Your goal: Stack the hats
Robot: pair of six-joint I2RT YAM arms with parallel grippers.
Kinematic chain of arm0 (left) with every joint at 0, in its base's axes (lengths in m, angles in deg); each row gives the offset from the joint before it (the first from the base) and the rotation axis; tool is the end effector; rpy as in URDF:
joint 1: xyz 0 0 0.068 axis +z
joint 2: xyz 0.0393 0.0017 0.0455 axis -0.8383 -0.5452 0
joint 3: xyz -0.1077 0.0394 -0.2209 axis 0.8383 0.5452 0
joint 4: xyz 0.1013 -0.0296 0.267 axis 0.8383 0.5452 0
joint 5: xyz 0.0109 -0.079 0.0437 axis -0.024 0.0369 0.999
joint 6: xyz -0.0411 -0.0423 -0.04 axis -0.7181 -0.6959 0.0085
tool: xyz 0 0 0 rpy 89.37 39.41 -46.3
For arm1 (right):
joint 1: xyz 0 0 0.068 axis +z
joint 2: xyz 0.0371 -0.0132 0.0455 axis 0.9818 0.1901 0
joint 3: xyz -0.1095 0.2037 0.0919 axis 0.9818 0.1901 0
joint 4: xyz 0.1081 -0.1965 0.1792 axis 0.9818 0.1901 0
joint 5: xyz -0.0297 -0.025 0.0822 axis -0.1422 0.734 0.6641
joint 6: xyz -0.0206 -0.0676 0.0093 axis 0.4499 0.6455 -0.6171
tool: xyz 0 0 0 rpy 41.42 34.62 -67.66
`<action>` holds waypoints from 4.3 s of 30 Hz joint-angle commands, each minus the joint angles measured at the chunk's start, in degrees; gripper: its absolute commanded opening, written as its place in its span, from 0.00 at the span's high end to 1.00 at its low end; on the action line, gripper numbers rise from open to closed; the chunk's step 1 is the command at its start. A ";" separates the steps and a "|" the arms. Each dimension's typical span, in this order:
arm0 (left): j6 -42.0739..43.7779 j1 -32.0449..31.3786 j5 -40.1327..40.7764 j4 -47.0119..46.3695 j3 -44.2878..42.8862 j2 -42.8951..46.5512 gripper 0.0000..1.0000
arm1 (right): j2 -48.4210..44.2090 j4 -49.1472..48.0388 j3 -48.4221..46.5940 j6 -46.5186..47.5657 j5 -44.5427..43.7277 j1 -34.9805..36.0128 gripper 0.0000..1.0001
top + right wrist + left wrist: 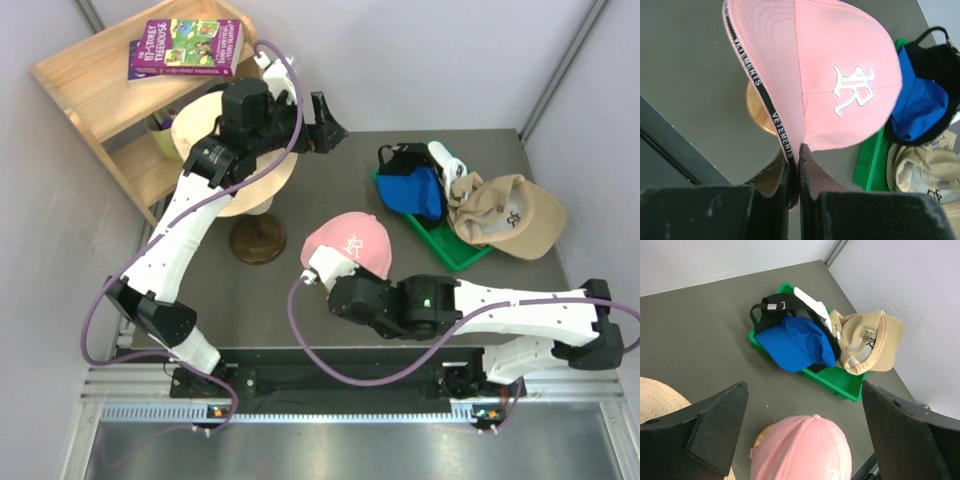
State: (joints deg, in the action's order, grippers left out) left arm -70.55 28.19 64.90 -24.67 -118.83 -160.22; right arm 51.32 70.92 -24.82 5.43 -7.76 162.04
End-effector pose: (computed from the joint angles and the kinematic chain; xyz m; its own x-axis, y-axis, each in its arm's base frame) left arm 0.3394 -0.2026 0.4676 -0.4555 -0.1723 -0.8734 0.5400 0.7265 -0.4250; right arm 0.0758 0.2947 0.3196 -0.1619 -0.6912 -0.7043 -0.6694 0.6013 -0.4362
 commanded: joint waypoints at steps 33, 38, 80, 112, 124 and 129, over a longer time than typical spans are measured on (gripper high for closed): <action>-2.17 -0.14 -1.80 -4.95 2.58 0.05 0.01 | 11.08 -11.43 12.67 -1.65 3.72 -3.37 0.80; -1.73 -0.14 -1.71 -4.43 2.58 -0.13 0.01 | 8.19 -11.17 11.53 -0.59 6.00 -3.37 0.34; -1.37 -12.97 9.62 -3.11 21.38 8.05 0.16 | -12.03 -14.96 2.38 -15.45 51.44 -46.18 0.31; -8.06 -12.18 13.14 -0.56 26.49 10.68 0.36 | 0.00 -9.06 -1.40 -15.80 25.26 -29.65 0.65; -7.71 -11.48 12.26 -1.79 26.05 11.03 0.36 | 0.09 -9.24 -2.71 -16.76 20.51 -28.16 1.00; -7.36 -11.39 12.70 -1.70 26.05 11.38 0.35 | -0.26 -9.32 -5.17 -16.76 20.68 -28.16 1.00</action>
State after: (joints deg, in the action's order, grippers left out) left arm -78.22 16.43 77.12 -24.34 -92.62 -151.30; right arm 51.84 62.40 -25.61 -10.83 14.64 133.56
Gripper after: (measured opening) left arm 0.645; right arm 0.004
